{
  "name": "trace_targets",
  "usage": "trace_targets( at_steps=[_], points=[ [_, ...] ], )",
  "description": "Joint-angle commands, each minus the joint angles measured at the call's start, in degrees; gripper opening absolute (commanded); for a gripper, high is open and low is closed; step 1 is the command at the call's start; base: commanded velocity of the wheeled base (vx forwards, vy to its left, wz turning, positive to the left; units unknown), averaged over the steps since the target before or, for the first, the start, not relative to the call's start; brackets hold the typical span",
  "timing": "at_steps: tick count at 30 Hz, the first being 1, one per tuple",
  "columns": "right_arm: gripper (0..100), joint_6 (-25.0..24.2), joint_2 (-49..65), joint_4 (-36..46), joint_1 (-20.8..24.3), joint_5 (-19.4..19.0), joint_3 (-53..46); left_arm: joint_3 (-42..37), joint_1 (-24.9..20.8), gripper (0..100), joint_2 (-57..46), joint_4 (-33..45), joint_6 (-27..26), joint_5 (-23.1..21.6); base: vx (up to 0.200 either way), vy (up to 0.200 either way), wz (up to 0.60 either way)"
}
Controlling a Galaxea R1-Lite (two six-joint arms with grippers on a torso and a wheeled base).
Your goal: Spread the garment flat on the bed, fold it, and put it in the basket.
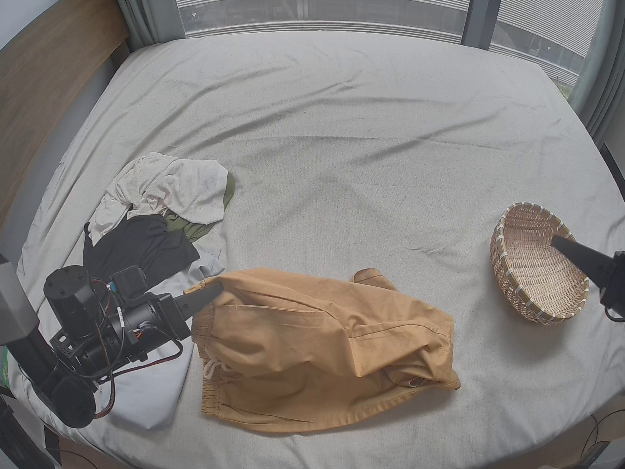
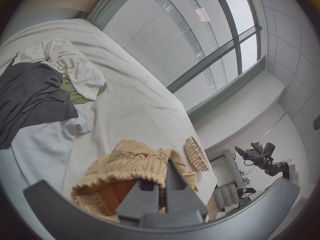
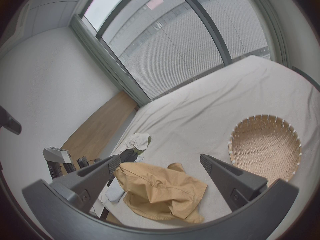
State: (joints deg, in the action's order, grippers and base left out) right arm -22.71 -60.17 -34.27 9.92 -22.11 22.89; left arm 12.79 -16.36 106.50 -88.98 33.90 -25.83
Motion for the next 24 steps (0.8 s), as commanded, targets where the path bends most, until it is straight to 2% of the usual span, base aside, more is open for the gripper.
trace_targets(
  at_steps=[1,7,9,24],
  points=[
    [100,-0.14,-5.83,-0.10,-0.43,-1.70,1.19,0.13,0.10,0,0.20,-0.14,0.02,-0.01,0.000,0.000,0.00],
    [100,-0.05,-10.75,-0.10,-0.34,-2.67,2.24,-0.04,0.10,0,0.11,-0.14,0.02,-0.01,0.000,0.000,0.00],
    [100,-0.05,-14.18,-0.54,-0.52,-4.25,0.84,-0.04,0.10,0,0.20,-0.14,0.02,-0.01,0.000,0.000,0.00],
    [100,-0.40,-28.77,-7.39,-0.69,-4.25,-3.29,0.22,0.98,0,0.91,-0.14,-0.06,-0.01,0.000,0.000,0.00]
  ],
)
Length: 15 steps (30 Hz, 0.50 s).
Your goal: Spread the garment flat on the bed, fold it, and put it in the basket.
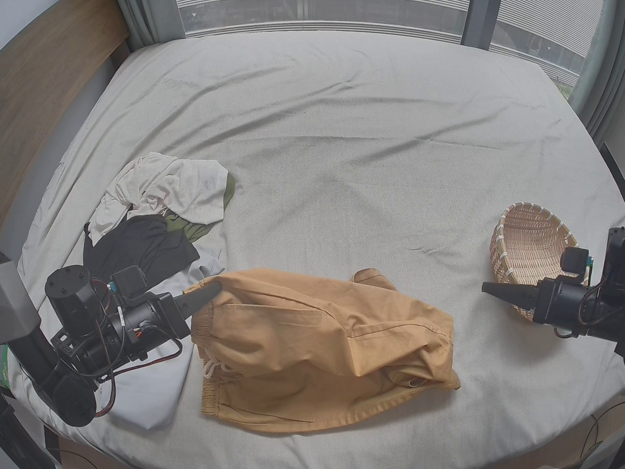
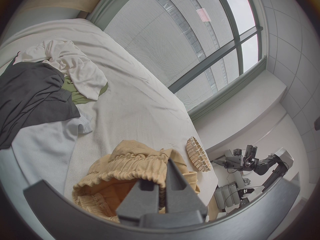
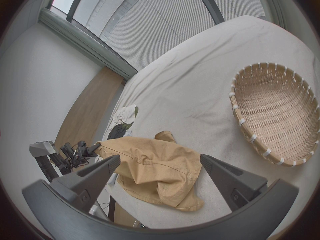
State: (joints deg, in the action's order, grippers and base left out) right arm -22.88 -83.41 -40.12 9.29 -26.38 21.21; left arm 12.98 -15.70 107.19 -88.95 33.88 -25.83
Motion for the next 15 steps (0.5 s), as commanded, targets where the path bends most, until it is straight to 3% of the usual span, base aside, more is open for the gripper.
trace_targets(
  at_steps=[1,8,15],
  points=[
    [100,-0.23,-6.33,-2.16,-0.06,0.01,-2.05,0.02,0.32,0,0.21,-0.17,-0.04,-0.01,0.000,0.000,0.00],
    [100,-0.59,-9.40,-2.95,0.03,-0.87,-3.63,0.02,0.32,0,0.30,-0.17,-0.04,-0.01,0.000,0.000,0.00],
    [100,-1.29,-11.34,-2.95,-0.15,-4.64,-5.83,0.02,0.32,0,0.30,-0.17,-0.13,-0.01,0.000,0.000,0.00]
  ],
)
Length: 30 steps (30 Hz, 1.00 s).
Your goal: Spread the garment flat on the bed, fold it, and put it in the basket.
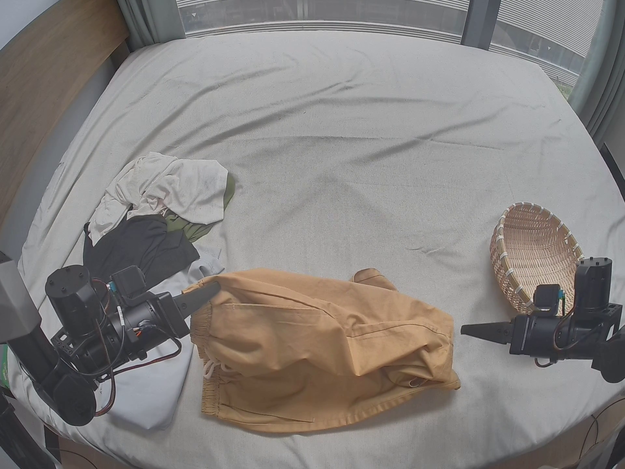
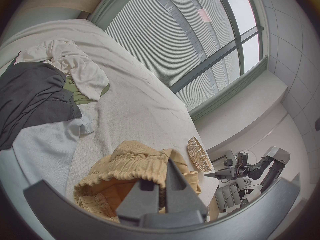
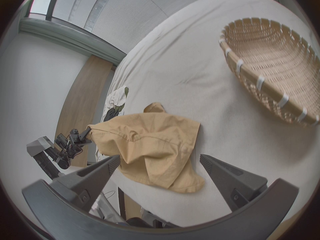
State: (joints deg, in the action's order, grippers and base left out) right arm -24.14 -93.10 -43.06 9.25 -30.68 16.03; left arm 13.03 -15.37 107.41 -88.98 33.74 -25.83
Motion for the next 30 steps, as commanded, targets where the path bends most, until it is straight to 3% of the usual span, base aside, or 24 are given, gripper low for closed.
trace_targets(
  at_steps=[1,7,18,24,25,30],
  points=[
    [100,-0.03,-2.53,-0.01,-0.11,-0.43,-0.65,-0.02,-0.01,0,0.08,-0.14,0.01,-0.01,0.000,0.000,0.00],
    [100,-0.12,-6.57,-0.54,-0.02,-0.52,-0.65,-0.02,-0.01,0,0.08,-0.14,-0.08,-0.01,0.000,0.000,0.00],
    [100,-0.74,-13.69,-9.24,0.42,-0.43,-1.88,-0.11,-0.01,0,-0.01,-0.14,-0.08,-0.01,0.000,0.000,0.00],
    [100,-2.93,-15.36,-11.79,1.12,-0.43,-1.88,-0.11,-0.01,0,-0.01,-0.14,-0.08,-0.01,0.000,0.000,0.00],
    [100,-5.39,-15.97,-13.63,2.44,-0.43,-1.79,-0.11,-0.01,0,-0.10,-0.14,-0.08,-0.01,0.000,0.000,0.00],
    [100,-8.73,-17.82,-18.29,4.37,-0.43,-1.88,-0.11,-0.10,0,-0.27,-0.23,-0.08,-0.01,0.000,0.000,0.00]
  ],
)
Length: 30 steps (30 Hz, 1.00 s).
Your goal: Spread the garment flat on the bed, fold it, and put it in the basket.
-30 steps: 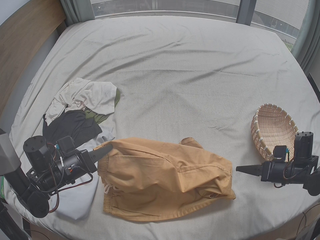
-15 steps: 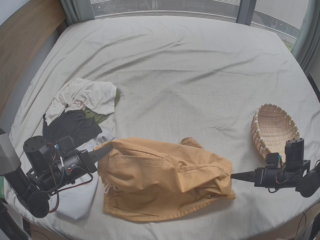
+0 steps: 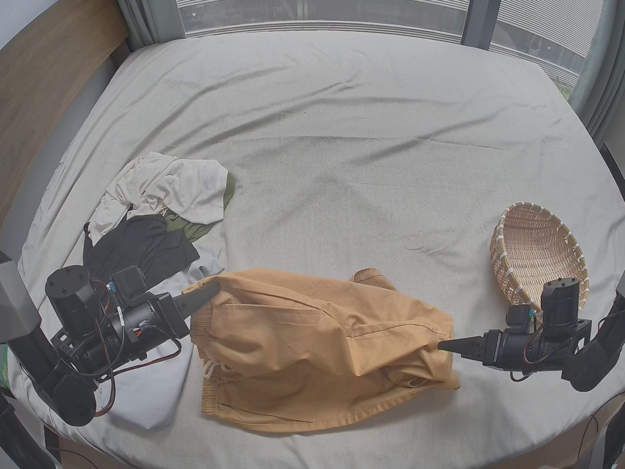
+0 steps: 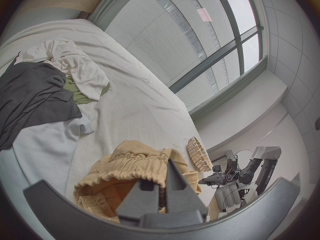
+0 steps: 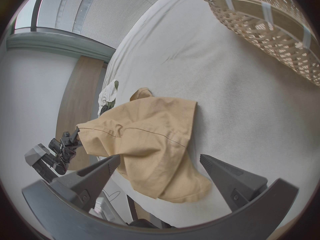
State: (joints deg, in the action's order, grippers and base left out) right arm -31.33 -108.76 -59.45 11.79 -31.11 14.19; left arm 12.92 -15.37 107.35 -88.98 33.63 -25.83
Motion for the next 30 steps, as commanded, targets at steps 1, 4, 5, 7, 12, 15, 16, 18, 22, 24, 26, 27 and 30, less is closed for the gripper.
trace_targets(
  at_steps=[1,4,5,7,12,15,16,18,22,24,26,27,30],
  points=[
    [100,-2.42,-2.77,-2.77,2.19,0.08,-0.04,0.00,-0.01,0,-0.21,-0.14,0.03,-0.01,0.000,0.000,0.00],
    [100,-4.09,-4.17,-5.06,2.89,0.08,-0.04,0.09,-0.01,0,-0.21,-0.23,0.03,-0.01,0.000,0.000,0.00],
    [100,-4.53,-4.88,-5.94,2.98,0.08,-0.04,0.17,-0.01,0,-0.21,-0.23,0.03,-0.01,0.000,0.000,0.00],
    [100,-5.06,-5.67,-7.08,3.07,0.17,-0.13,0.17,0.08,0,-0.21,-0.23,0.03,-0.01,0.000,0.000,0.00],
    [100,-5.50,-8.66,-13.50,2.98,0.35,-1.80,0.53,0.26,0,0.05,-0.23,0.03,0.08,0.000,0.000,0.00],
    [100,-5.76,-9.36,-17.36,2.63,0.61,-2.50,1.05,0.43,0,0.23,-0.23,0.03,0.08,0.000,0.000,0.00],
    [100,-6.20,-9.36,-18.59,2.54,0.61,-2.76,1.14,0.96,0,0.23,-0.23,0.03,0.08,0.000,0.000,0.00],
    [100,-7.52,-9.27,-20.35,2.36,0.88,-3.20,1.23,1.66,0,0.14,-0.14,0.03,0.08,0.000,0.000,0.00],
    [0,-9.36,-8.92,-21.85,2.27,0.96,-3.56,1.32,1.84,0,0.23,-0.14,0.12,0.08,0.000,0.000,0.00],
    [0,-9.45,-8.57,-22.02,2.27,0.96,-3.47,1.32,1.75,0,0.32,-0.14,0.12,0.08,0.000,0.000,0.00],
    [0,-9.45,-8.04,-22.55,2.19,0.96,-3.47,1.32,1.84,0,0.67,-0.14,0.12,0.08,0.000,0.000,0.00],
    [0,-9.45,-7.16,-23.08,2.01,0.96,-3.38,1.32,1.84,0,0.84,-0.23,0.12,0.08,0.000,0.000,0.00],
    [0,-9.45,-5.05,-23.78,1.57,0.96,-3.20,1.32,1.93,0,0.93,-0.23,0.12,0.08,0.000,0.000,0.00]
  ],
)
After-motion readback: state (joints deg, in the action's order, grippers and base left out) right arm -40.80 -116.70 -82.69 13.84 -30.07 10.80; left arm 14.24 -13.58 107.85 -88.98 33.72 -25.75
